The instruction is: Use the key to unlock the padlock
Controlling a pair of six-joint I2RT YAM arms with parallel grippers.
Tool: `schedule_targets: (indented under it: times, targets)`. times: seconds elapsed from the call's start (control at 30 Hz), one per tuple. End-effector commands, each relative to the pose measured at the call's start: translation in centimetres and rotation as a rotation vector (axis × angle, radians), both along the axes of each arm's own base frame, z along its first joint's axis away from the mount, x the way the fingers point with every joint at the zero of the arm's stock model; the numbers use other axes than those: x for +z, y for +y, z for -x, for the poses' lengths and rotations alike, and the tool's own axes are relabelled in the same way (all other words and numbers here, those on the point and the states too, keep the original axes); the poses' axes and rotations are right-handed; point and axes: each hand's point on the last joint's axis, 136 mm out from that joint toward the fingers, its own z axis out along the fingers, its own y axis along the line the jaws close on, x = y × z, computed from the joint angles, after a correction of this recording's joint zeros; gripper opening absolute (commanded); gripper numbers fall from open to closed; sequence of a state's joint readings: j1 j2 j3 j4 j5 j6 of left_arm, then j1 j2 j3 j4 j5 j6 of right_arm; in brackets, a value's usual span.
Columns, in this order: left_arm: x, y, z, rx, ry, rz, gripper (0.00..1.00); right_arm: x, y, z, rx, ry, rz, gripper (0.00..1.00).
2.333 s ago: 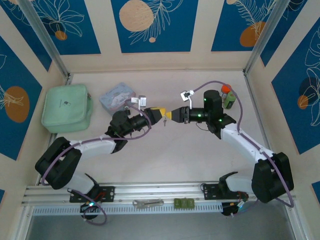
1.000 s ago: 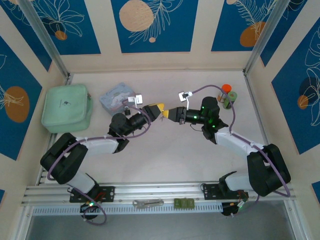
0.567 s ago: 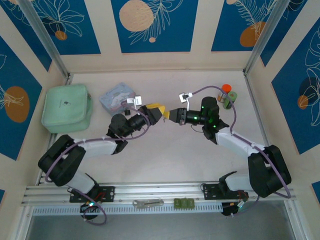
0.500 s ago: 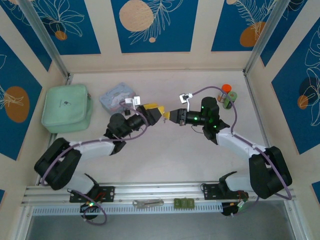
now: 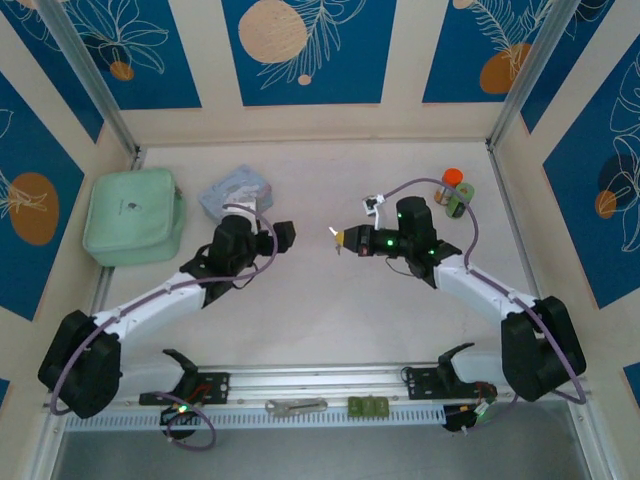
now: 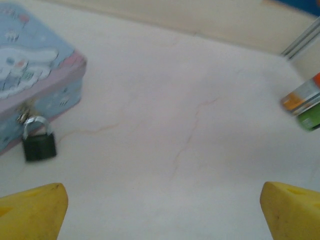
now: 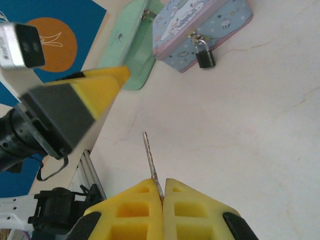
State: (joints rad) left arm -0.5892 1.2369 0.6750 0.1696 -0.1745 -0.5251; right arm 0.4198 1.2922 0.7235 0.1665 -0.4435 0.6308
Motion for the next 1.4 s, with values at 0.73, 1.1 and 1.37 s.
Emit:
schedule_targets:
  times: [0.73, 1.1, 1.37]
  targets:
    - [-11.0, 6.5, -10.1, 0.107, 0.251, -0.067, 0.67, -0.1, 0.3, -0.6, 0.032, -0.017, 0.030, 0.00]
    - [-13.1, 7.3, -11.3, 0.142, 0.221, -0.109, 0.64, -0.3, 0.6, -1.1, 0.028, -0.006, 0.021, 0.00]
    - [-15.5, 6.5, -12.3, 0.161, 0.224, -0.006, 0.49, 0.2, 0.8, -1.2, 0.023, -0.019, 0.018, 0.00]
